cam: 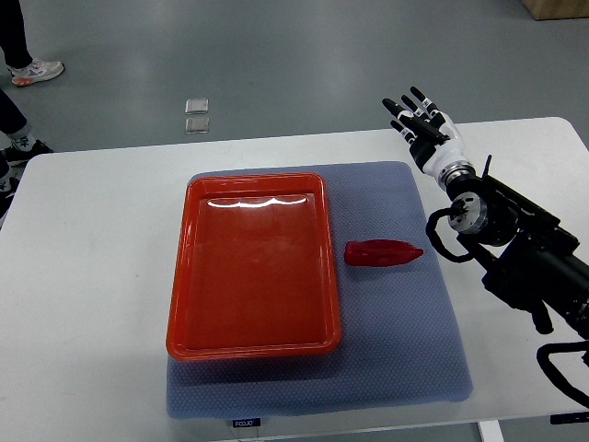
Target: Place red pepper on red tray
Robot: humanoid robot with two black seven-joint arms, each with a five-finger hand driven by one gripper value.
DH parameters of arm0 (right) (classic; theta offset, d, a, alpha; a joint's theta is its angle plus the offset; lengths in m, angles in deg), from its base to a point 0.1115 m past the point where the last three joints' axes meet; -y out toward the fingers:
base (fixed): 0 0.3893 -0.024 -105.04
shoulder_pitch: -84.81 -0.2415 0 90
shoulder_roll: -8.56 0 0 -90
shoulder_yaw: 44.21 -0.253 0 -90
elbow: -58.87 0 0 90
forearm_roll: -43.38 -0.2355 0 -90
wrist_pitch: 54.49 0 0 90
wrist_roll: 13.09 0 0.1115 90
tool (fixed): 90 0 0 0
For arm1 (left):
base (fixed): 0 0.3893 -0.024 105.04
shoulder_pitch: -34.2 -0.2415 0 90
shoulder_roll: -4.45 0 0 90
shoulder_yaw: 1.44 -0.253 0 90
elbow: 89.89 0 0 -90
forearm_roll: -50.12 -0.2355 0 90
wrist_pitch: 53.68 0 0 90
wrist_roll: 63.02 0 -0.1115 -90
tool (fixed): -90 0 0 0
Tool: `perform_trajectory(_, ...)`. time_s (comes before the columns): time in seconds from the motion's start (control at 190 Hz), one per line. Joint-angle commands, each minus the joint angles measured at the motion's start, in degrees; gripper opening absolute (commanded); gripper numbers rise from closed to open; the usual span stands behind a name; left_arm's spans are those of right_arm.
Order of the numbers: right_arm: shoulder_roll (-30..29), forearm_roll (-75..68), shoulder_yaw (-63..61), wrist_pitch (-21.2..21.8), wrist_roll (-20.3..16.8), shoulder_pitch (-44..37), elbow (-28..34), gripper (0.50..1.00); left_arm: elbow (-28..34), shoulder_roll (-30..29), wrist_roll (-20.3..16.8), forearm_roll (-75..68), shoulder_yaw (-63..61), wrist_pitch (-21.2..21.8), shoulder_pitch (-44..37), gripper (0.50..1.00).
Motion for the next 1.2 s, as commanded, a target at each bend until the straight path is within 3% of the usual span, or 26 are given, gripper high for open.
perform_trajectory(0.0, 0.0, 0.0, 0.0, 0.0, 0.0, 0.0, 0.0, 0.915, 0.0, 0.0, 0.0, 0.0, 0.1, 0.0, 0.0, 1.000)
perform_trajectory(0.814, 1.1, 0.3, 0.3, -0.4, 0.0, -0.6, -0.1, 0.915, -0.2, 0.0, 0.1, 0.0, -0.1, 0.0, 0.1, 1.000)
perform_trajectory(1.197, 5.4, 2.0, 1.6, -1.5, -0.2, -4.8, 0.2, 0.915, -0.2, 0.0, 0.1, 0.0, -0.1, 0.0, 0.1, 1.000)
